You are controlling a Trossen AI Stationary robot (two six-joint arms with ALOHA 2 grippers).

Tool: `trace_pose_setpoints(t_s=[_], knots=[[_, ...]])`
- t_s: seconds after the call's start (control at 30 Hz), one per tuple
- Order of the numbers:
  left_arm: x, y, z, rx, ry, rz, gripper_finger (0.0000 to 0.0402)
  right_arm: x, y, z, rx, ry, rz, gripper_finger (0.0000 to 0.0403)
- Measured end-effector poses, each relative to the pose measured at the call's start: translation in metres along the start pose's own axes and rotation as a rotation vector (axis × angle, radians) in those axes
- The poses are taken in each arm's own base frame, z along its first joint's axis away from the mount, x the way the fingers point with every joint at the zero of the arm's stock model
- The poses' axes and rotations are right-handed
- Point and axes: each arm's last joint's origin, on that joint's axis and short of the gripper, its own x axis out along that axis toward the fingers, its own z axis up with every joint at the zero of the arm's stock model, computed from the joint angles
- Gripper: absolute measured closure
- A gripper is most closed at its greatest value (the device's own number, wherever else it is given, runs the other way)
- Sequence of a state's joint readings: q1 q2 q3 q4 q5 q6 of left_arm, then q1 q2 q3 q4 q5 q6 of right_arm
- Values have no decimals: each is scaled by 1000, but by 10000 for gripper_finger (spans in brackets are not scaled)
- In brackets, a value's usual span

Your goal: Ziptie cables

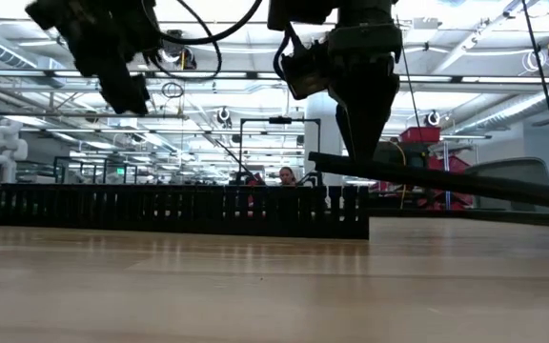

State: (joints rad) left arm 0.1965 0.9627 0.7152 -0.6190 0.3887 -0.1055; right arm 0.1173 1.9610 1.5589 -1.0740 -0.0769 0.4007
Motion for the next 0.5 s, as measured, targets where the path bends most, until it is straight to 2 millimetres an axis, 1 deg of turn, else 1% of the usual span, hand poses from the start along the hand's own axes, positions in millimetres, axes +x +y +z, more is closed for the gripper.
trace_pose_setpoints(t_s=[0.07, 0.17, 0.23, 0.3, 0.37, 0.43, 0.5], knots=[[9, 4, -4, 9, -22, 8, 235, 0, -2, 1, 5, -1, -1, 191], [24, 5, -4, 94, -190, -48, 235, 0, -2, 1, 9, 0, -2, 191], [33, 5, -10, 167, -253, -65, 235, 0, -2, 0, 10, 3, -4, 191], [42, 4, -22, 242, -217, -18, 235, 0, -2, 0, 9, 4, -4, 191], [49, 4, -36, 318, -138, 31, 235, 0, -2, 0, 9, 4, -4, 190], [55, 6, -51, 338, -69, 33, 235, 0, -3, 1, 11, 4, -3, 190], [58, 6, -59, 343, -39, 28, 235, -1, -5, 1, 15, 4, -2, 190]])
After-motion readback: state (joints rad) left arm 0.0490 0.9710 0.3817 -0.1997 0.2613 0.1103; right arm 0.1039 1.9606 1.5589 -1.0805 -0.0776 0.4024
